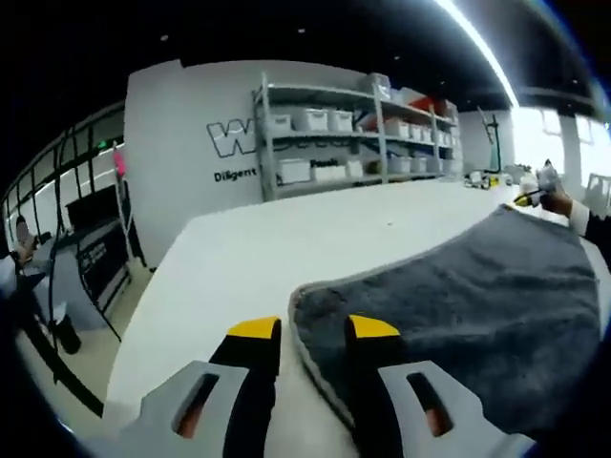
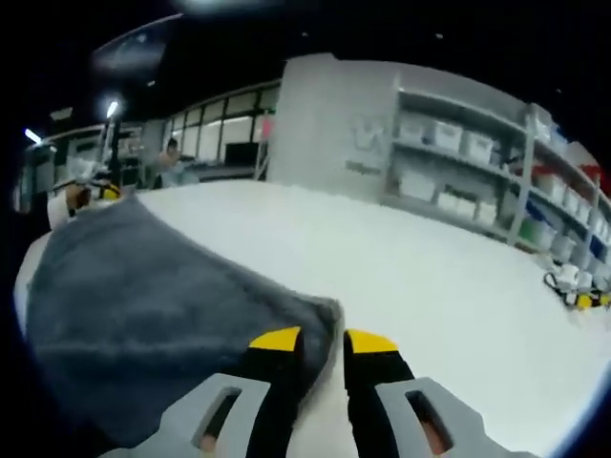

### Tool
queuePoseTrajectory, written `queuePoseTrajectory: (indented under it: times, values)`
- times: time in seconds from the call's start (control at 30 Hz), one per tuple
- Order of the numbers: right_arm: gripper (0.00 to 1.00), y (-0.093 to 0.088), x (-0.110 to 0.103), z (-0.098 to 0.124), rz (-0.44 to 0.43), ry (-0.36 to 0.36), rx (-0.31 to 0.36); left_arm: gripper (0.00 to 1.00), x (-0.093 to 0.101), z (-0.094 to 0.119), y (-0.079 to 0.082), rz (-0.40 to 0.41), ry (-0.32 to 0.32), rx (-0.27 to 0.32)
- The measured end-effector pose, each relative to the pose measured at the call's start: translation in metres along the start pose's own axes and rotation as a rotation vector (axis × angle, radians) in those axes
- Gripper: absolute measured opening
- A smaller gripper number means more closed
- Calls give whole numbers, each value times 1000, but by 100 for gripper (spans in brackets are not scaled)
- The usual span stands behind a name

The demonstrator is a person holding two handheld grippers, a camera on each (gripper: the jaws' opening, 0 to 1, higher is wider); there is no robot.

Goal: Open the folded towel by lifting each exposed corner and separating the folded layers until the towel lies flat within the target outline without major curled edges

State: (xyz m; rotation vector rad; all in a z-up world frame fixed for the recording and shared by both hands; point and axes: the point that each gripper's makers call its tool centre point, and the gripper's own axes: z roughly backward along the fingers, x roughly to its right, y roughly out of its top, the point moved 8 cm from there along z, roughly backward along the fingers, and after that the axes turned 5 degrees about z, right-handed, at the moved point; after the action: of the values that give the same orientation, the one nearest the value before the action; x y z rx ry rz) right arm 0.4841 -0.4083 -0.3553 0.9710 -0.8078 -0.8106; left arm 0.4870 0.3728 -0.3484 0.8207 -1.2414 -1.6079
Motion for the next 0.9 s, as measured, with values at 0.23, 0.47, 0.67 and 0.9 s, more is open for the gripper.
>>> queuePoseTrajectory:
  times: [0.23,0.47,0.67,0.9]
  values:
    - [13,5,-14,24,-37,21,43,39,11,20,-1,-64,29,10]
    - [15,-3,-35,52,-48,36,58,46,30,50,1,-50,44,38]
    - [17,-5,-52,73,-42,38,62,51,50,69,-4,-53,19,24]
    - [24,-1,-67,94,-45,52,88,62,67,89,-17,-26,6,-8]
